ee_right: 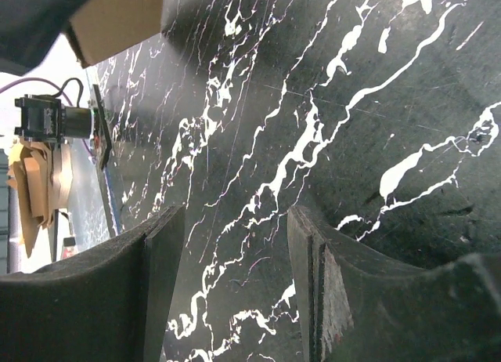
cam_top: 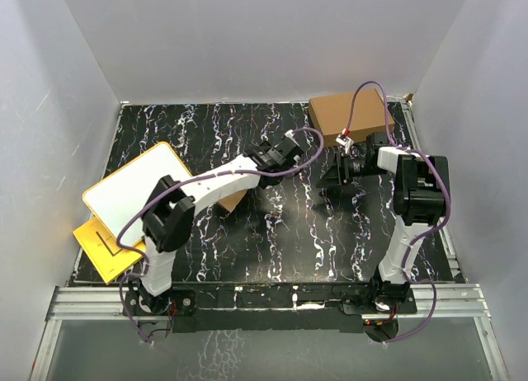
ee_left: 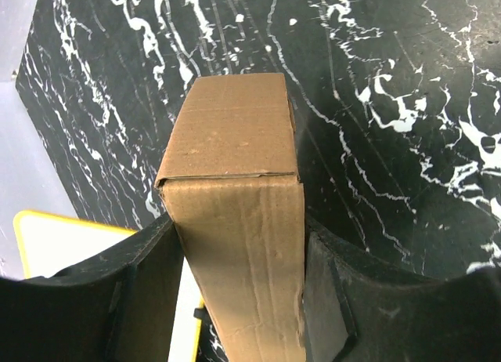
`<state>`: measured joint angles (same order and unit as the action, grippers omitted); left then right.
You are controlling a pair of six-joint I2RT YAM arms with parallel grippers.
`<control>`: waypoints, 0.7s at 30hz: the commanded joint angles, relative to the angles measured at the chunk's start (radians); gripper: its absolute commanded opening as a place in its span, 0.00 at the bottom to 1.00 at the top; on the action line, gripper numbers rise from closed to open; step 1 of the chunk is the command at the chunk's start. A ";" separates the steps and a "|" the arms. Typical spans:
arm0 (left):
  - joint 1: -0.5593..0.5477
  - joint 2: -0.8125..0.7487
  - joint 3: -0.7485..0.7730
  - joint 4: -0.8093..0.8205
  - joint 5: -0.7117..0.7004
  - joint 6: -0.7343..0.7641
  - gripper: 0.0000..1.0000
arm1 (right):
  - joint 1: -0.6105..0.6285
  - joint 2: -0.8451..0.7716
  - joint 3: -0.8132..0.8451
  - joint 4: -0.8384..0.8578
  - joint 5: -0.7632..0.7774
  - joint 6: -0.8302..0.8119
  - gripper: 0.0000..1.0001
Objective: Fold the paper box
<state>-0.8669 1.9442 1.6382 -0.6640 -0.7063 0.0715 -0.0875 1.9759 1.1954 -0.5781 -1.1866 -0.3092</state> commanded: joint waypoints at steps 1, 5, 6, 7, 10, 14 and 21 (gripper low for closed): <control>-0.023 0.068 0.056 0.020 -0.067 0.086 0.24 | -0.013 -0.025 0.019 0.008 -0.017 -0.022 0.59; -0.033 0.113 0.048 0.033 -0.029 0.109 0.42 | -0.018 -0.022 0.019 0.008 -0.022 -0.024 0.59; -0.033 0.114 0.038 0.045 -0.011 0.123 0.49 | -0.018 -0.021 0.019 0.006 -0.022 -0.025 0.59; -0.033 0.113 0.033 0.051 0.014 0.133 0.55 | -0.018 -0.019 0.021 0.005 -0.023 -0.027 0.59; -0.034 0.113 0.035 0.049 0.085 0.163 0.78 | -0.018 -0.018 0.021 0.002 -0.023 -0.028 0.59; -0.033 0.086 0.058 0.000 0.305 0.158 0.97 | -0.020 -0.022 0.021 0.003 -0.021 -0.028 0.59; -0.034 -0.031 0.021 0.008 0.611 0.087 0.97 | -0.021 -0.026 0.020 0.002 -0.010 -0.032 0.59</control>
<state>-0.8967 2.0750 1.6588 -0.6518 -0.3309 0.2047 -0.1005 1.9759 1.1954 -0.5808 -1.1831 -0.3134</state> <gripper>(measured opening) 0.970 0.589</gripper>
